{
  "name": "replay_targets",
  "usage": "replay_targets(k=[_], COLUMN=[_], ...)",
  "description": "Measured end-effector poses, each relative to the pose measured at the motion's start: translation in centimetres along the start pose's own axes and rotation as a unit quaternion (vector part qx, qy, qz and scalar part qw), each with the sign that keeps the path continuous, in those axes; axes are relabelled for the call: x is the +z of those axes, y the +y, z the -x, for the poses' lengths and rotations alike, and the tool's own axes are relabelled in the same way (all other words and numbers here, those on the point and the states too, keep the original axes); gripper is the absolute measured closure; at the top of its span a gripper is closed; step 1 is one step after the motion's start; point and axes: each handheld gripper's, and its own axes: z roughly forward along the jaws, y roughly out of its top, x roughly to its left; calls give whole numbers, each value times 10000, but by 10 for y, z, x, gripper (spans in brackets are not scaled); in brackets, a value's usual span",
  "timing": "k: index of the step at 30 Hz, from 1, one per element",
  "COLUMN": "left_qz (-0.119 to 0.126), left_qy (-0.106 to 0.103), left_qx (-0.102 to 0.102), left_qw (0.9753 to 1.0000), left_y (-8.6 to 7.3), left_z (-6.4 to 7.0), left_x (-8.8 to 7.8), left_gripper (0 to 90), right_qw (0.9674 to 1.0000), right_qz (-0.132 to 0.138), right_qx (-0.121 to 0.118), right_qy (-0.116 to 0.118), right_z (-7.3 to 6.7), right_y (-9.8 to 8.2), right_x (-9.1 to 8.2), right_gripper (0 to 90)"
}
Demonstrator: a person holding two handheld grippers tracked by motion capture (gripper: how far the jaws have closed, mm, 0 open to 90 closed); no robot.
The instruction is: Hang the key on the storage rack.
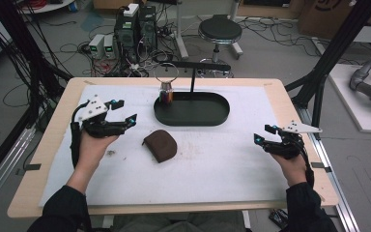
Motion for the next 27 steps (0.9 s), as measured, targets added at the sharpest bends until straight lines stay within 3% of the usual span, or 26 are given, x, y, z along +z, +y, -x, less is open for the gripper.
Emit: replay_targets(k=[4,9,12,27], left_qz=[46,-223,-235,-364], left_qy=[-31,82,35,106], left_qx=[-68,-218,-374,-348], left_qw=[10000,9995,9990,9987], left_y=[-12,-18,-22,-20], left_z=[3,1,-1,6], left_x=[-10,-15,-18,-17], left_gripper=[287,284,284,271], right_qw=[10000,9997,9996,9997], right_qz=[4,146,181,159], right_qx=[16,218,220,161], right_qy=[-7,-20,-43,-17], right_z=[0,2,1,-1], right_y=[0,3,4,3], right_x=[0,-1,0,-1], right_gripper=[341,341,341,338])
